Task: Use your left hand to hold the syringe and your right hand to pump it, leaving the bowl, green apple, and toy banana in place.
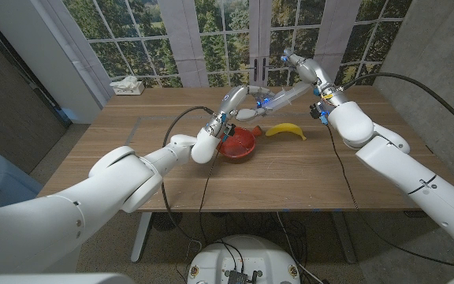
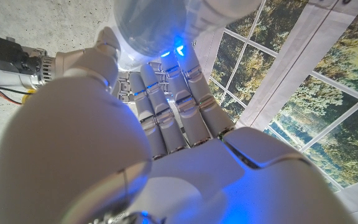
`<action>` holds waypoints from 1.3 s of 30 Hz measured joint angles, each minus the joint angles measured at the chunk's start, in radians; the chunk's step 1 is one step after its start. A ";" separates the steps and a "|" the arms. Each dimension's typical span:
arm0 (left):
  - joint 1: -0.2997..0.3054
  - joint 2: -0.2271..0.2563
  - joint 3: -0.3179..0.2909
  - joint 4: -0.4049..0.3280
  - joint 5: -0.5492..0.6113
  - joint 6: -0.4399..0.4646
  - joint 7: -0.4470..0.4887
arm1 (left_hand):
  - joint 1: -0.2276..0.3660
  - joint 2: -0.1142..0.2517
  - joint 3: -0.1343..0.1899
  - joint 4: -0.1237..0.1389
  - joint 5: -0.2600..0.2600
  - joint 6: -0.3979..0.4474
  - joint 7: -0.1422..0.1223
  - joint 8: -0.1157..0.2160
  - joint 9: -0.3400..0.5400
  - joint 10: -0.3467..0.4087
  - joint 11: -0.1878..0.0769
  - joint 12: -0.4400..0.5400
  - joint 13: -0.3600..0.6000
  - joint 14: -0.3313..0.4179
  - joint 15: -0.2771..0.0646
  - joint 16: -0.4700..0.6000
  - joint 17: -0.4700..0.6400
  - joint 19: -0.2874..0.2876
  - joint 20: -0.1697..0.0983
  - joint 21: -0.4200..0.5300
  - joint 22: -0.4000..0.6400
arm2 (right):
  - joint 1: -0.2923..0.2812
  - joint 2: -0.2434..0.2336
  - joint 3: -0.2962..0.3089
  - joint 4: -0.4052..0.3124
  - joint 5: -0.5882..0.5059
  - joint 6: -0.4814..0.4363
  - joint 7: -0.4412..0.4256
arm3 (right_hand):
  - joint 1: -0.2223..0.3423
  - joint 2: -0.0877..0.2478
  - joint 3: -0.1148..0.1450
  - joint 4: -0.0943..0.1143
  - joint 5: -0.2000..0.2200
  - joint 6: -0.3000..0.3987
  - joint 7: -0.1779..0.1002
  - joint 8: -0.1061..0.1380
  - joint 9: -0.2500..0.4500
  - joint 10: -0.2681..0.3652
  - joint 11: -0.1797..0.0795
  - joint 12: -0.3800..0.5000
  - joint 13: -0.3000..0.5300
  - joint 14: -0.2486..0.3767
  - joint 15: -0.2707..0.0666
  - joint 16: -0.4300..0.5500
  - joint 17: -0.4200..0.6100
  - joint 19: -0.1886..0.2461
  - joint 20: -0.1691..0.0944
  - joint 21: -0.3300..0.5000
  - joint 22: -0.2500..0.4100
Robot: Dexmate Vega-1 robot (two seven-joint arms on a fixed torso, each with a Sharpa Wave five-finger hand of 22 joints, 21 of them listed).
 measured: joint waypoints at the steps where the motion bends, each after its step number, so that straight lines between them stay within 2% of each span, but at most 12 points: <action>1: 0.000 0.000 0.000 0.000 0.000 0.000 0.000 | 0.000 0.000 0.000 0.000 0.000 0.000 0.000 0.000 0.000 0.000 0.000 0.000 0.000 0.000 0.000 0.000 0.000 0.000 0.000 0.000 0.000 | 0.001 0.000 -0.001 0.000 0.000 0.000 0.001 | 0.000 0.000 0.000 0.000 0.000 0.000 0.000 0.000 0.000 0.000 0.000 0.000 0.000 0.000 0.000 0.000 0.000 0.000 0.000 0.000 0.000; 39: -0.015 -0.002 0.028 0.019 -0.026 0.019 0.000 | 0.010 0.000 0.000 0.001 -0.001 0.000 0.000 -0.004 0.000 0.000 0.000 -0.004 0.002 0.001 0.001 -0.004 0.000 -0.012 0.002 0.023 -0.010 | 0.041 0.017 -0.054 0.035 -0.004 0.004 0.056 | 0.000 0.000 0.009 -0.004 0.000 0.000 0.000 0.000 0.000 0.000 0.000 0.000 0.000 0.000 0.000 0.000 0.000 0.004 -0.004 -0.006 0.000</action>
